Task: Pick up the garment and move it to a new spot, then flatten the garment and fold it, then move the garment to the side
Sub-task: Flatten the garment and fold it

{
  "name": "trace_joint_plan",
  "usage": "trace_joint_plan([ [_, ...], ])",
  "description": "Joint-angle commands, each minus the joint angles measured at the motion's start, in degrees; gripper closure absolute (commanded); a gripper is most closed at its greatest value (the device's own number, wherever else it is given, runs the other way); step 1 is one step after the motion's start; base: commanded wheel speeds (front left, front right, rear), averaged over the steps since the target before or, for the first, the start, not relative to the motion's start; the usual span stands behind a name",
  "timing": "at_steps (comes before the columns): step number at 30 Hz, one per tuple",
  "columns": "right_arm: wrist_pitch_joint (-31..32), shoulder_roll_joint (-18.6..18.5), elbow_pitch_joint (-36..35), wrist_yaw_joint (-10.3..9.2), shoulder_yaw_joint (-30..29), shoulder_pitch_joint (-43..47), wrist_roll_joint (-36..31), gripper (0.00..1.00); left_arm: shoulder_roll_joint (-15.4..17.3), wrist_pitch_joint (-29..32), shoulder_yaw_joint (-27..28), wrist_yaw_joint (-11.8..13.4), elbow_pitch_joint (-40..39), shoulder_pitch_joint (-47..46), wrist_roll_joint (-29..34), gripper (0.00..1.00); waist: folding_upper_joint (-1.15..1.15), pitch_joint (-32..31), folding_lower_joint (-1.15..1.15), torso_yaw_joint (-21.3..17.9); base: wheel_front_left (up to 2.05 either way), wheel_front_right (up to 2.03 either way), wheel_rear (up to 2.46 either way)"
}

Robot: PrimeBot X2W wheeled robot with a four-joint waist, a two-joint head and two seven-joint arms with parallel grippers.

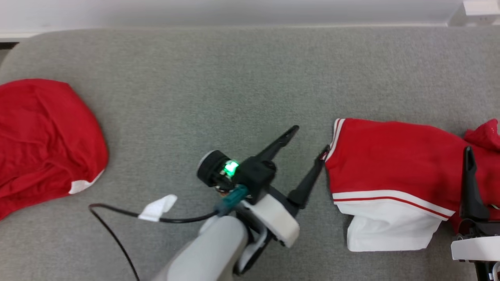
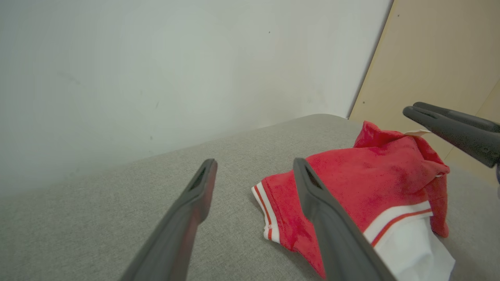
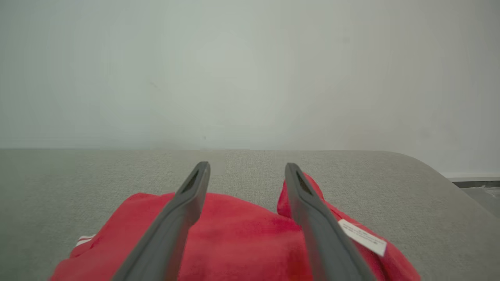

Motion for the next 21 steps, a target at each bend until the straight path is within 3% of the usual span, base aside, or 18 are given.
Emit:
trace_joint_plan([
  [1, -0.54, 0.05, 0.32, -0.13, 0.14, -0.80, 0.49, 0.00, 0.14, -0.02, -3.21, 0.18, 1.12, -2.10, -2.41, 0.00, 0.00, 2.18, 0.00, -2.04, 0.00, 0.00, 0.00],
  [7, -1.59, 0.06, 1.22, -0.13, 0.47, -2.00, 1.01, 0.00, 0.17, 0.46, -15.40, 0.77, 6.38, -7.46, -9.52, 0.00, 0.00, 5.13, 0.00, -4.20, 0.00, 0.00, 0.00],
  [12, -2.14, 0.05, 2.13, -0.13, 0.42, -2.69, 1.39, 0.00, 0.16, 3.08, -21.57, 2.02, 13.31, -10.86, -13.40, 0.00, 0.00, 5.95, 0.00, -5.23, 0.00, 0.00, 0.00],
  [18, -2.38, 0.04, 2.84, -0.13, -0.04, -2.61, 1.66, 0.00, 0.52, 12.12, -29.20, 3.13, 21.02, -12.86, -14.81, 0.03, 0.00, 5.49, 0.00, -5.36, 0.00, 0.00, 0.00],
  [19, -2.36, 0.05, 2.84, -0.13, -0.16, -2.70, 1.84, 0.00, 0.62, 14.20, -30.63, 2.92, 21.81, -12.93, -14.80, 0.72, 0.00, 5.38, 0.00, -5.30, 0.00, 0.00, 0.00],
  [20, -2.33, 0.06, 2.78, -0.13, -0.19, -2.69, 1.93, 0.00, 0.71, 15.94, -31.94, 3.01, 22.74, -13.05, -14.76, 1.00, 0.00, 5.25, 0.00, -5.23, 0.00, 0.00, 0.00],
  [21, -2.41, 0.06, 2.62, -0.13, -0.15, -2.56, 1.89, 0.00, 0.87, 17.42, -33.04, 3.29, 23.51, -13.41, -14.05, 1.00, 0.00, 5.10, 0.00, -5.13, 0.00, 0.00, 0.00],
])
